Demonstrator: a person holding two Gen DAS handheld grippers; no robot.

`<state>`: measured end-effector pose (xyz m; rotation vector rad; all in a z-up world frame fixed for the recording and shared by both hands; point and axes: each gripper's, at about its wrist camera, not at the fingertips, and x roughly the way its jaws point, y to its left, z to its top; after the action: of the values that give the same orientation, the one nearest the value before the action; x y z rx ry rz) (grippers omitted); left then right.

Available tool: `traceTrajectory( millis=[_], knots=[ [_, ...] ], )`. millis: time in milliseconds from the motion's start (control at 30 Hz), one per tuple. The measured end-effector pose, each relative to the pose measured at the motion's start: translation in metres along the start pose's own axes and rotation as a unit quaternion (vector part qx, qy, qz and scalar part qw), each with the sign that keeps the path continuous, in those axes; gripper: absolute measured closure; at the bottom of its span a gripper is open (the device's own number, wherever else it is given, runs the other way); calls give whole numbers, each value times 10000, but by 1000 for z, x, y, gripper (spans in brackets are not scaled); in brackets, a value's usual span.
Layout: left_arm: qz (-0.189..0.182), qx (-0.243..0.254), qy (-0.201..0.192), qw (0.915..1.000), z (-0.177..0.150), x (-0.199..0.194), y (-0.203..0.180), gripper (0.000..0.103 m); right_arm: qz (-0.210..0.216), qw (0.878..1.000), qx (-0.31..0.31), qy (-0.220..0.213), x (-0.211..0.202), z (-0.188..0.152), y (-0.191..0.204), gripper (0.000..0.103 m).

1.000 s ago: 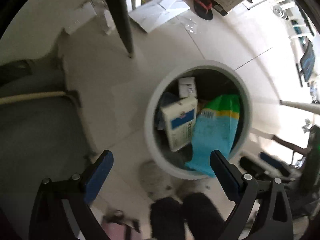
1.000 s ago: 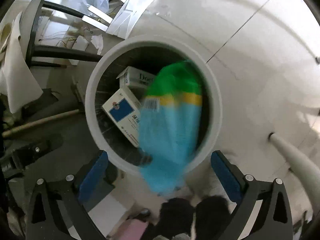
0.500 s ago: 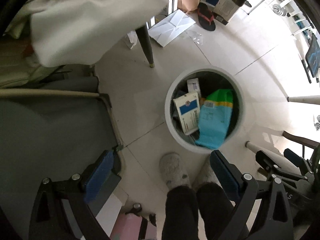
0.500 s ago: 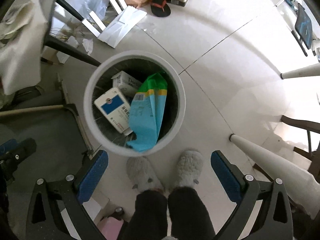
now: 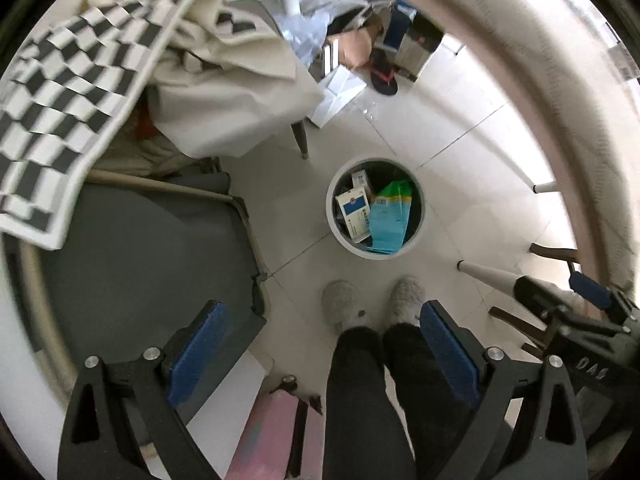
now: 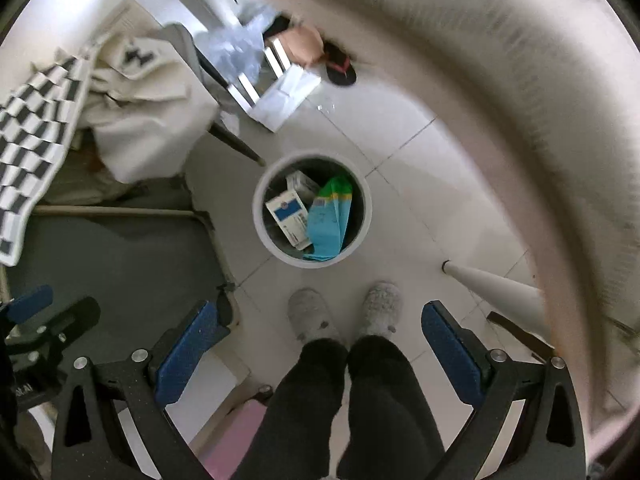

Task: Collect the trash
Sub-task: 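Raise both tools from the bin back over the table, then grasp the silver blister pack with the left tool while the right tool grasps the white box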

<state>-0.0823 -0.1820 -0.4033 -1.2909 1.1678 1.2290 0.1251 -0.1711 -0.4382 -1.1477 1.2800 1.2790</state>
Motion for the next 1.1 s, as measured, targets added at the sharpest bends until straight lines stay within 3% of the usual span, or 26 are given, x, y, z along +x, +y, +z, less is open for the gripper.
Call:
traceTrajectory(
  millis=[300, 533, 700, 833, 967, 1100],
  knots=[
    [571, 338, -702, 9953, 8, -111, -16, 4, 551, 9966, 410, -448, -132, 3, -13, 0],
    [471, 438, -1155, 9912, 73, -152, -69, 4, 716, 9890, 1065, -739, -179, 47, -69, 0],
    [457, 666, -1383, 9871, 141, -163, -141, 3, 612, 9799, 1701, -839, -191, 105, -145, 0],
    [392, 736, -1236, 9888, 214, -149, -214, 1, 414, 9683, 2286, -915, -202, 167, -222, 0],
    [318, 543, -857, 9943, 281, -121, -271, 1, 351, 9447, 3087, -1051, -210, 246, -317, 0],
    [374, 410, -511, 9971, 341, -94, -323, 1, 284, 9157, 3856, -1097, -205, 319, -387, 0]
  ],
)
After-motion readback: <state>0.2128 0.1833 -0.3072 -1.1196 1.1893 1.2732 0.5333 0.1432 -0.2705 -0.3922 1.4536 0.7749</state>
